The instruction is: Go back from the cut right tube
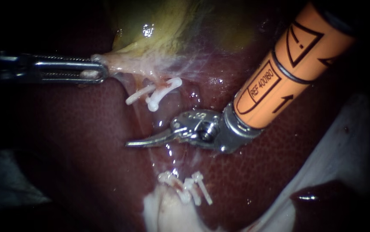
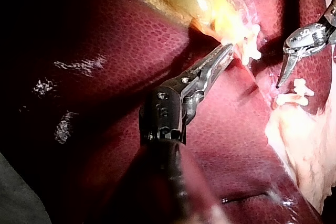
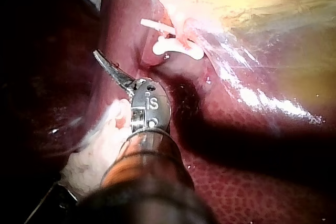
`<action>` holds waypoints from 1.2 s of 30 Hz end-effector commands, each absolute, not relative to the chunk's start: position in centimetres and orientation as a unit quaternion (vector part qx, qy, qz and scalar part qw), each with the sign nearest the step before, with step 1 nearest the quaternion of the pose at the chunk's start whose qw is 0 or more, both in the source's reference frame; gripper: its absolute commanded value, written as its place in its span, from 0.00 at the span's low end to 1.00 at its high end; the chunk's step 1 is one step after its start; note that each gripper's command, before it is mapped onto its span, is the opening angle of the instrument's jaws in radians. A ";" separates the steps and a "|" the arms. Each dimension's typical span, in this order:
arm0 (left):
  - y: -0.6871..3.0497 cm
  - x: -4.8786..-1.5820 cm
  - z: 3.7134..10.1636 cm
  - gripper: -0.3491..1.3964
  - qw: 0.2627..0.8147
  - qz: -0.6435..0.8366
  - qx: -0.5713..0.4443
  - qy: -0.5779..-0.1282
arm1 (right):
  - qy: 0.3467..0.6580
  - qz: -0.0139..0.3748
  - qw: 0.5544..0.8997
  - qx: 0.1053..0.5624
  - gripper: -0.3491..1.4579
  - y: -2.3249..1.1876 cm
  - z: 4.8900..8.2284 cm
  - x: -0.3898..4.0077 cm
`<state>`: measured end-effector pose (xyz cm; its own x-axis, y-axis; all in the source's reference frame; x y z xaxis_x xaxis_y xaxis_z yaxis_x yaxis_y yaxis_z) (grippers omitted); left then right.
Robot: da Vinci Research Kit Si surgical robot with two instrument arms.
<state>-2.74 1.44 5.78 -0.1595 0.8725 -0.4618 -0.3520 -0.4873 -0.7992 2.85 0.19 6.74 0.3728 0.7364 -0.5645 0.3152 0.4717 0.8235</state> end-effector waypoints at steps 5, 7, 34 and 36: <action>1.43 -2.74 5.77 0.00 0.430 0.712 -0.487 -0.268 | 0.537 0.156 0.668 0.490 0.39 0.19 6.74 2.85; 1.44 -2.74 5.75 0.00 0.430 0.712 -0.487 -0.268 | 0.537 0.156 0.668 0.490 0.72 0.19 6.74 2.86; 1.43 -2.71 5.70 0.00 0.425 0.712 -0.491 -0.266 | 0.554 0.127 0.809 0.150 0.99 0.16 6.32 2.07; 1.43 -2.70 5.70 0.00 0.425 0.712 -0.491 -0.266 | 0.524 0.099 0.834 0.140 0.99 0.19 6.22 1.94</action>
<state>-2.70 1.43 5.70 -0.1570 0.8673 -0.4724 -0.3447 -0.4964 -0.7967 1.88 0.21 6.17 0.4575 0.2908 -0.8403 -0.0147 0.9474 0.3199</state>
